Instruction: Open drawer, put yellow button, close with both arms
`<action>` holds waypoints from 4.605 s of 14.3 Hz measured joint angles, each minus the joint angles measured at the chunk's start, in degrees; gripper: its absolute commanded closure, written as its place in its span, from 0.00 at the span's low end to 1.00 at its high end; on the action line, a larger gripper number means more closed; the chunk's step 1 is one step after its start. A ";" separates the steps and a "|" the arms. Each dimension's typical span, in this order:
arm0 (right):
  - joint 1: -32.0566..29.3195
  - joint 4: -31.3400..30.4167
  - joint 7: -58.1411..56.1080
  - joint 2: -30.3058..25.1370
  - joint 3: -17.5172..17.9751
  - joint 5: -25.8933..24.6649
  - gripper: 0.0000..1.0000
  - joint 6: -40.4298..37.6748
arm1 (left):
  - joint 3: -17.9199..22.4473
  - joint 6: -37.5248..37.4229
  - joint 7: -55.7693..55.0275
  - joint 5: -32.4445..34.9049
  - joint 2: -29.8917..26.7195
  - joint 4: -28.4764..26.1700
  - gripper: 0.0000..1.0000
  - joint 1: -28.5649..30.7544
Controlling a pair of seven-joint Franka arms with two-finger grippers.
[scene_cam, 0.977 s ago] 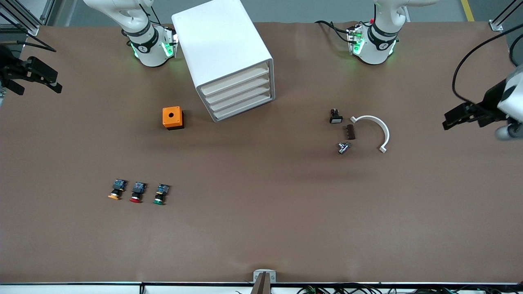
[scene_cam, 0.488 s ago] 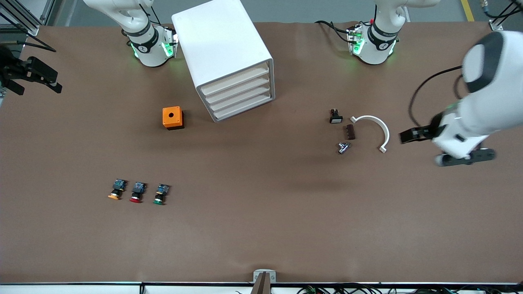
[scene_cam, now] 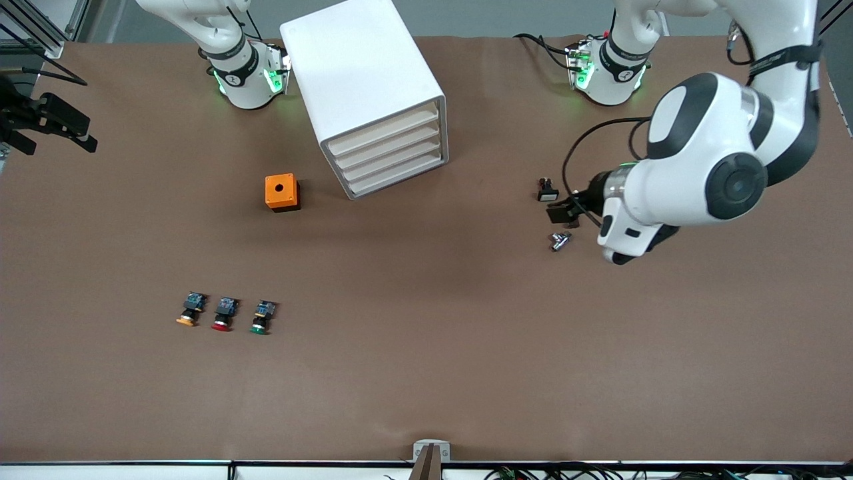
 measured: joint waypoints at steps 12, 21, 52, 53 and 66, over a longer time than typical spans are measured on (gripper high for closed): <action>-1.41 0.09 -0.10 0.85 -0.20 -0.05 0.00 -0.26 | -3.85 -0.87 -59.01 -19.66 16.46 7.73 0.01 -8.03; -4.23 -0.05 -0.96 16.30 -0.40 -0.14 0.00 9.68 | -6.59 -6.37 -73.95 -30.80 24.45 8.43 0.41 -8.39; -3.25 -10.84 15.18 44.95 0.49 0.02 0.25 53.81 | -10.78 -6.69 -81.11 -35.88 29.38 5.95 0.85 -15.61; -3.24 -11.05 15.14 44.95 0.48 0.02 0.47 53.81 | -10.66 -6.65 -81.11 -35.91 29.38 5.97 0.85 -15.26; 2.38 -8.26 30.05 27.63 1.23 3.37 1.00 29.30 | -10.43 -6.09 -81.11 -36.28 29.38 6.24 0.84 -4.96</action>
